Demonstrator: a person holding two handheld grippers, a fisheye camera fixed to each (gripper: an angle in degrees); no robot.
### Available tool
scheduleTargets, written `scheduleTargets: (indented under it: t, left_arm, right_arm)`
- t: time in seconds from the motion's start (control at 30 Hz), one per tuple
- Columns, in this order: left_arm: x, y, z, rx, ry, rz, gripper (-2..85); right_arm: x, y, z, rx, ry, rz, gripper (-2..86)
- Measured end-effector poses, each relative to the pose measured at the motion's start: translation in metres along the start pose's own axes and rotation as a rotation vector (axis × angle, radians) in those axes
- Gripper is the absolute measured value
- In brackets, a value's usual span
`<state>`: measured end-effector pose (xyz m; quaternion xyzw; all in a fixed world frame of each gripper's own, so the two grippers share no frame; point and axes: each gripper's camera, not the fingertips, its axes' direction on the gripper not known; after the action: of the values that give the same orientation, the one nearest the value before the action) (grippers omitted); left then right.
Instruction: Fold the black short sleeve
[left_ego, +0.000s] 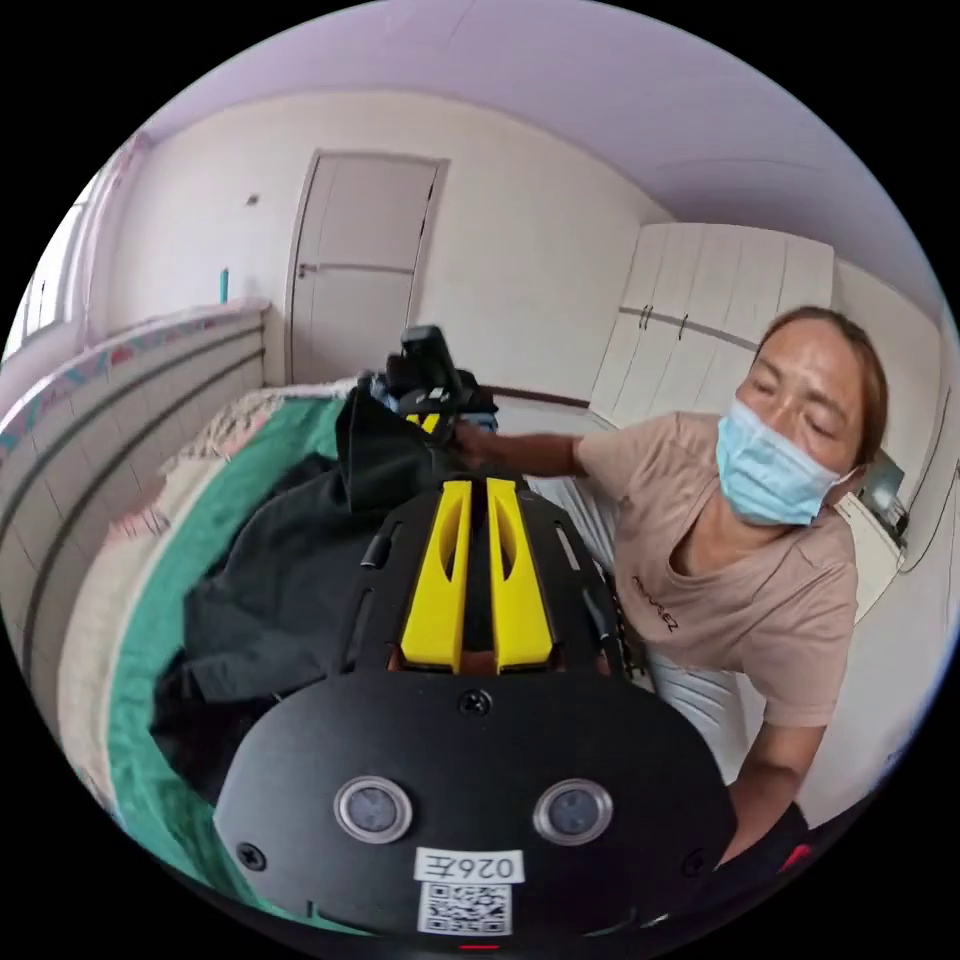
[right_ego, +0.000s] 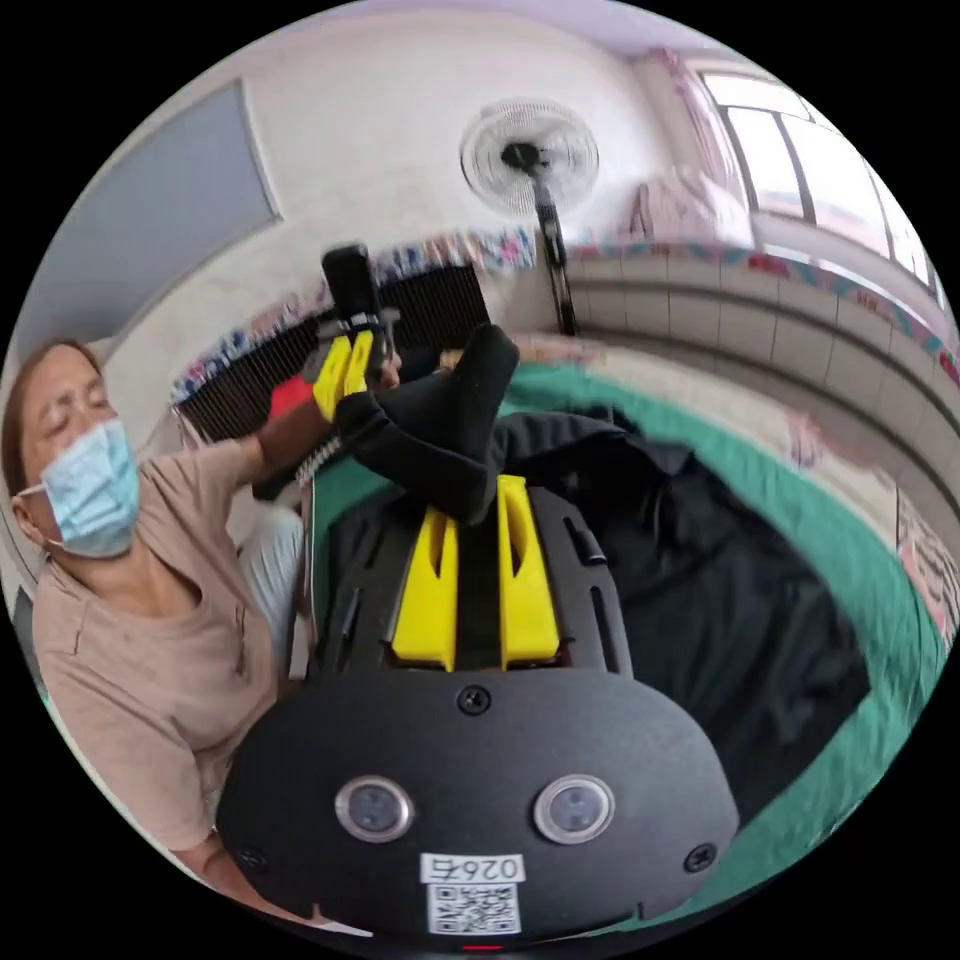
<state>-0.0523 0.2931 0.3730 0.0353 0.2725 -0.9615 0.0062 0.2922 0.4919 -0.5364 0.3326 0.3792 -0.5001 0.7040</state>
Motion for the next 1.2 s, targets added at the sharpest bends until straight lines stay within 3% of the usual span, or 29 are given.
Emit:
scheduleTargets:
  t: [0.07,0.13,0.27,0.33,0.47,0.57,0.67,0.73,0.9,1.07,1.2]
  left_arm:
    - [0.008,0.034,0.026,-0.069,-0.025,-0.105,2.9]
    - [0.011,0.080,0.045,-0.093,-0.042,-0.267,0.1]
    - [0.007,0.121,0.046,0.028,0.074,-0.519,-0.8]
    - [0.005,0.130,0.040,0.206,0.172,-0.621,-0.9]
    - [0.009,0.125,0.034,0.383,0.172,-0.653,-0.9]
    - [0.005,0.114,0.032,0.347,0.096,-0.676,-0.9]
    - [-0.014,0.109,0.015,0.273,-0.039,-0.739,-0.5]
    - [-0.036,0.106,-0.016,0.280,-0.197,-0.782,0.5]
    - [-0.086,0.084,-0.067,0.300,-0.530,-0.796,11.7]
    - [-0.137,0.054,-0.078,0.333,-0.651,-0.750,9.8]
    - [-0.167,0.018,-0.061,0.195,-0.821,-0.697,6.9]
  right_arm:
    - [-0.024,0.055,0.047,-0.264,0.026,0.088,9.6]
    - [-0.036,0.086,0.071,-0.371,0.034,0.143,10.5]
    - [-0.038,0.096,0.097,-0.348,0.039,0.267,10.7]
    - [-0.020,0.079,0.106,-0.315,0.032,0.341,10.1]
    - [0.022,0.035,0.150,-0.270,0.007,0.429,11.4]
    - [0.045,0.019,0.201,-0.276,0.096,0.451,13.3]
    - [0.070,0.003,0.231,-0.175,-0.083,0.477,12.8]
    - [0.091,-0.018,0.233,-0.086,-0.088,0.488,12.1]
    - [0.176,-0.103,0.276,-0.046,0.084,0.471,11.4]
    - [0.279,-0.193,0.386,-0.085,0.310,0.469,9.9]
    - [0.333,-0.238,0.461,-0.118,0.500,0.493,9.5]
